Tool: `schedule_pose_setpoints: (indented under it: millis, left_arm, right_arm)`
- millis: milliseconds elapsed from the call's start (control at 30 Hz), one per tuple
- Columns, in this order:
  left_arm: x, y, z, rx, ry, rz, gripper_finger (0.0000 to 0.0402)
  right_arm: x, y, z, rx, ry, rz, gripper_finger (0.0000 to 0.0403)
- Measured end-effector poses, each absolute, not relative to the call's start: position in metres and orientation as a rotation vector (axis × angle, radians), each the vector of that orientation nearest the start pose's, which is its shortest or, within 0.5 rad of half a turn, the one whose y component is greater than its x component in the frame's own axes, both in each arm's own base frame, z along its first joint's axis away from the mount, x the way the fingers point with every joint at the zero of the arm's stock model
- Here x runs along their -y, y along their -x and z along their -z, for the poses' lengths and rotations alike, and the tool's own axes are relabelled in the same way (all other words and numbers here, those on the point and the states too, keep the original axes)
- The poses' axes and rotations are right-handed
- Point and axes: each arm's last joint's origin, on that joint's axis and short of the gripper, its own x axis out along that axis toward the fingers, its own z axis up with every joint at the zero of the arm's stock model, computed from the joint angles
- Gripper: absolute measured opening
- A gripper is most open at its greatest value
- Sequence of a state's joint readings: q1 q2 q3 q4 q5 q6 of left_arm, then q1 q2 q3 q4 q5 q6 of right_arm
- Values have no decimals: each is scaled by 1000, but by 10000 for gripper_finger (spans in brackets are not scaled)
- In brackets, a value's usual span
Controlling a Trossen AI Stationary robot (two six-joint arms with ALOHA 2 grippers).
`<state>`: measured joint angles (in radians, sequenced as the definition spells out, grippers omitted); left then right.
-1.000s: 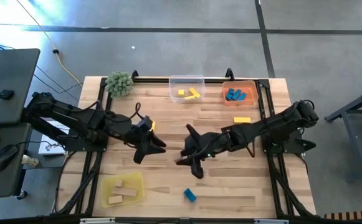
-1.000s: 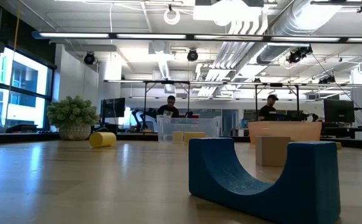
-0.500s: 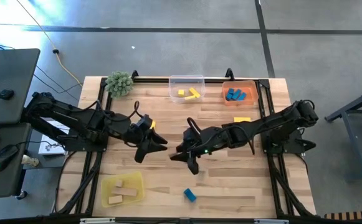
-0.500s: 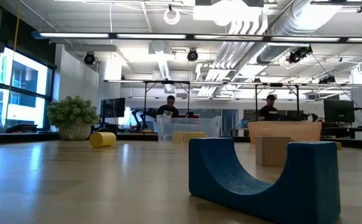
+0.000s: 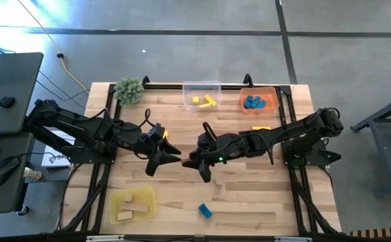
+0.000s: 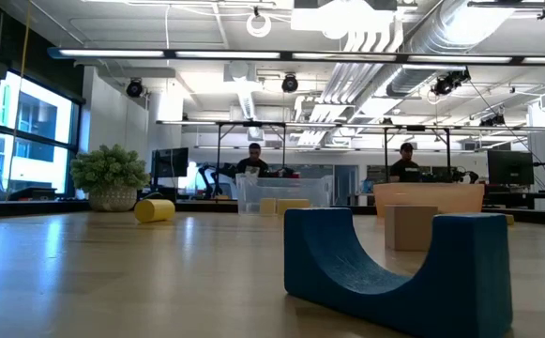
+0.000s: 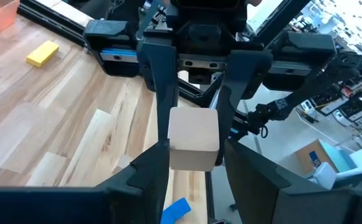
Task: Sort & place blocks by color
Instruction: Put the brown block into the yellow bin
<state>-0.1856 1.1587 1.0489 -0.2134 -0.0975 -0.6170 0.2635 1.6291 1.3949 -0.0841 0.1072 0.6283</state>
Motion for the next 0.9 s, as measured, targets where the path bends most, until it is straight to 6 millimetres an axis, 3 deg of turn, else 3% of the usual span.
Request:
schedule_pose_setpoints:
  millis: [900]
  left_arm:
    - [32, -253, -347, -312, 476, -96, 143]
  right_arm:
    - [-82, -371, -342, -290, -602, -8, 106]
